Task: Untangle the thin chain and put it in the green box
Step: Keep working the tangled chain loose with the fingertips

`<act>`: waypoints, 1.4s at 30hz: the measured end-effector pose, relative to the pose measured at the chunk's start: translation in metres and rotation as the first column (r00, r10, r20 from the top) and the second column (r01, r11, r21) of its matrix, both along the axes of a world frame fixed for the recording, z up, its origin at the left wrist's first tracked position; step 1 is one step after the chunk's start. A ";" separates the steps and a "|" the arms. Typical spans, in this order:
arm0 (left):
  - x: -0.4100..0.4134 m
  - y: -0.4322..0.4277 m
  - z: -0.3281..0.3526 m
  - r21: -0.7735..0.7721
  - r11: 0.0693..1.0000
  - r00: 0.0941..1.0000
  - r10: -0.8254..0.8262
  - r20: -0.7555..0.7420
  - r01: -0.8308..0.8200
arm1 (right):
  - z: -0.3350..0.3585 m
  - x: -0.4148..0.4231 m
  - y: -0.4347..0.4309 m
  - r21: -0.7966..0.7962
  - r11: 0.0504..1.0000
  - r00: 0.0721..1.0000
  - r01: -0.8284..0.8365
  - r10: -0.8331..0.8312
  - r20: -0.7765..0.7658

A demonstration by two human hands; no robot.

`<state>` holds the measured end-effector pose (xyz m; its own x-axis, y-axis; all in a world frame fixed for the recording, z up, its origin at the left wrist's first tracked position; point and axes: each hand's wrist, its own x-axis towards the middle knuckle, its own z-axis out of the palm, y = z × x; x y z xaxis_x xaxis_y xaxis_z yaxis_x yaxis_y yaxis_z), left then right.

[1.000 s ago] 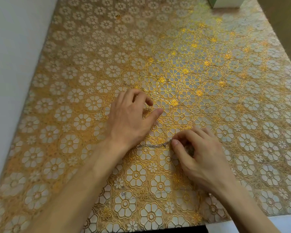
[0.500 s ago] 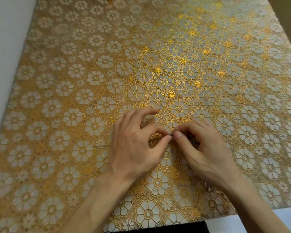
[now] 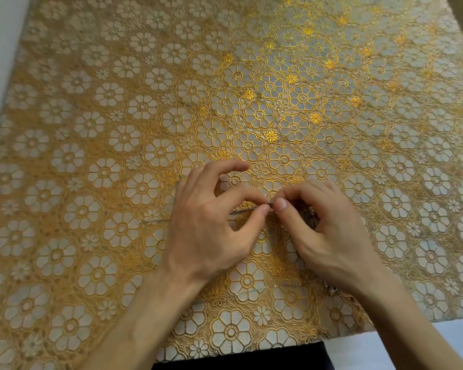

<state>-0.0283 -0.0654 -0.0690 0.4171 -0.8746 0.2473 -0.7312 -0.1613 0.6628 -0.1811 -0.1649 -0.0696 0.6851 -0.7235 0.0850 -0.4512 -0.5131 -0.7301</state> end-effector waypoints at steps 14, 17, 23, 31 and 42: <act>0.003 0.000 0.001 0.036 0.999 0.995 -0.012 -0.099 0.016 | 0.001 -0.001 0.003 0.001 1.000 1.000 -0.011 0.011 0.000; 0.005 -0.001 0.002 0.059 0.998 0.990 -0.017 -0.142 0.025 | 0.001 -0.002 0.004 -0.022 1.000 1.000 -0.013 0.013 0.002; 0.007 0.000 0.005 0.074 0.996 0.980 -0.032 -0.198 0.048 | 0.000 0.000 0.008 -0.090 0.996 1.000 -0.005 0.007 0.022; 0.007 0.000 0.004 0.073 0.996 0.982 -0.032 -0.187 0.046 | 0.000 0.000 0.010 -0.121 0.993 0.999 -0.014 0.019 0.045; 0.010 0.000 0.007 0.118 0.989 0.975 -0.066 -0.211 0.093 | 0.003 0.000 0.009 -0.184 0.983 0.999 0.026 -0.020 0.038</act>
